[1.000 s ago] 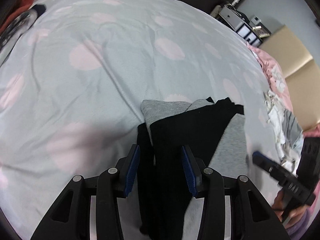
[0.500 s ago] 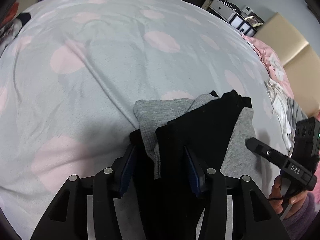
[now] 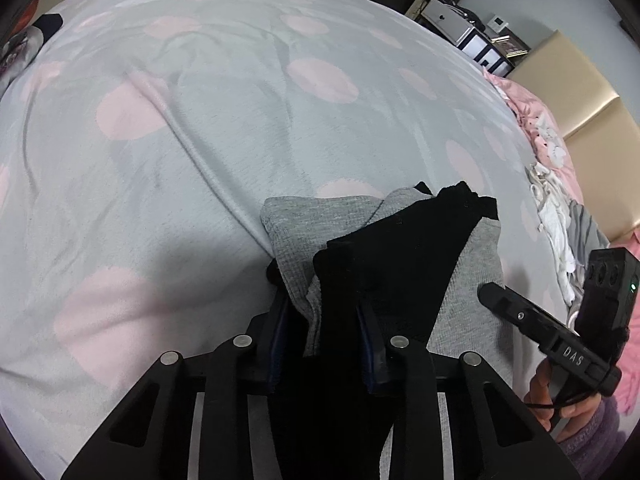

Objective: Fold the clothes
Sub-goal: 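Grasp the folded grey shirt bundle with both grippers and raise it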

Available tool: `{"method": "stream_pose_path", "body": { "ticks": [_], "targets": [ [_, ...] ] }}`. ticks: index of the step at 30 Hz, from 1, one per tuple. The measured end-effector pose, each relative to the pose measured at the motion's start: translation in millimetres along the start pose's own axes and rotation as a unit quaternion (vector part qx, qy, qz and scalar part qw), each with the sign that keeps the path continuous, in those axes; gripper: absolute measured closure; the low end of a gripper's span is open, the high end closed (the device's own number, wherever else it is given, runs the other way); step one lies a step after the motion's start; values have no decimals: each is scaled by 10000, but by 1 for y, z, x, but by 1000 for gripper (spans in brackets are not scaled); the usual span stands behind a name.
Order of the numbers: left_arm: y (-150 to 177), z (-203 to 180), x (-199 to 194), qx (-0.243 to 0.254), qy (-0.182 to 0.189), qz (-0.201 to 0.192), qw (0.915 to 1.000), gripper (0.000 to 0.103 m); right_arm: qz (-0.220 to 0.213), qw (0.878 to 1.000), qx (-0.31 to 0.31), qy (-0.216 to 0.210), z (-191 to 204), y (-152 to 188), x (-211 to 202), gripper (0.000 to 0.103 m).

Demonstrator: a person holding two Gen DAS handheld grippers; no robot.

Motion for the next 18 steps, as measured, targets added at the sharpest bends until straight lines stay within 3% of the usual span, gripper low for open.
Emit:
{"method": "stream_pose_path", "body": {
  "ticks": [2,5,7,9,12,15,18],
  "targets": [
    [1,-2,0,81,-126,-2,9999,72,21,9998,-148,105,3,2,2,66],
    [0,0,-4,100,-340,-21,9994,63,19,9994,-287,217,5,3,3,66],
    [-1,6,-10,9,-540,-68,9985,49,44,9996,-224,145,4,2,3,65],
    [-3,14,-17,-128,-741,-145,9971,43,67,9999,-73,28,2,2,3,65],
    [1,13,-7,-203,-579,52,9981,43,92,9999,81,-48,1,1,4,65],
    [1,5,-1,49,-737,40,9973,39,98,9998,129,-76,0,1,3,65],
    [-2,1,1,-27,-667,37,9978,37,97,9998,153,-73,0,0,3,65]
  ]
}}
Point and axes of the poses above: each gripper's, at about its wrist camera, not at the fingertips, and x roughly the way its jaws point, z to its left, y to its underside, the point moved 10 cm from there along x, roughly the way its jaws point, and after that the axes turned 2 degrees about z, right-handed, at the moved point
